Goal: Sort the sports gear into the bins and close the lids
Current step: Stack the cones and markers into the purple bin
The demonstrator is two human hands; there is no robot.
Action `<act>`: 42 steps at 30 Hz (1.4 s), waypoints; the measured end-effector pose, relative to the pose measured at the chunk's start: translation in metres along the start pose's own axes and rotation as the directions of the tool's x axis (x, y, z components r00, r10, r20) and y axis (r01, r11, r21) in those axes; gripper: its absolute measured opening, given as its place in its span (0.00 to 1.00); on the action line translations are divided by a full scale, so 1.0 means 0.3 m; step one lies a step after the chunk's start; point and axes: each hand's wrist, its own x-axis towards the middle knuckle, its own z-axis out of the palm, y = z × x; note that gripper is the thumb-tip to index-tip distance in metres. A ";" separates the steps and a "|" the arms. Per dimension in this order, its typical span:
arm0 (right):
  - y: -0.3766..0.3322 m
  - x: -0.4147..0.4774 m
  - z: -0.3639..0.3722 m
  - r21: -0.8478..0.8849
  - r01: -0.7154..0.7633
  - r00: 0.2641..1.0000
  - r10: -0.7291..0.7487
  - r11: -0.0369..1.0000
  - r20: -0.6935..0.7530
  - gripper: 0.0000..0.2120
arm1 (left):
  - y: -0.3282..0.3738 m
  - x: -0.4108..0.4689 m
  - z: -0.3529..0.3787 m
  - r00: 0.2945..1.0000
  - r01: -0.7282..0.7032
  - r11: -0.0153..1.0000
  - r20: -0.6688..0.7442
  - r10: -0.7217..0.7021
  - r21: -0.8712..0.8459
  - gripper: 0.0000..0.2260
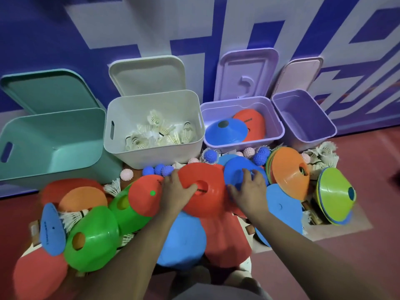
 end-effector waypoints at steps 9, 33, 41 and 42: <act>0.092 0.092 -0.066 0.261 -0.174 0.972 0.124 0.949 0.198 0.13 | 0.150 -0.060 -0.079 1.000 -0.029 0.893 -0.011 0.027 -0.450 0.26; 0.300 0.133 -0.168 0.454 -0.166 0.899 -0.055 0.875 0.434 0.15 | 0.361 -0.075 0.271 0.957 0.289 0.938 0.097 -0.275 -0.191 0.39; 0.331 0.140 -0.163 0.644 -0.294 0.872 -0.077 0.707 0.483 0.30 | 0.364 -0.046 0.275 0.905 0.426 0.827 0.193 -0.380 -0.367 0.26; 0.332 0.140 -0.160 0.656 -0.311 0.867 -0.077 0.688 0.492 0.30 | 0.365 -0.049 0.273 0.894 0.446 0.800 0.227 -0.385 -0.400 0.24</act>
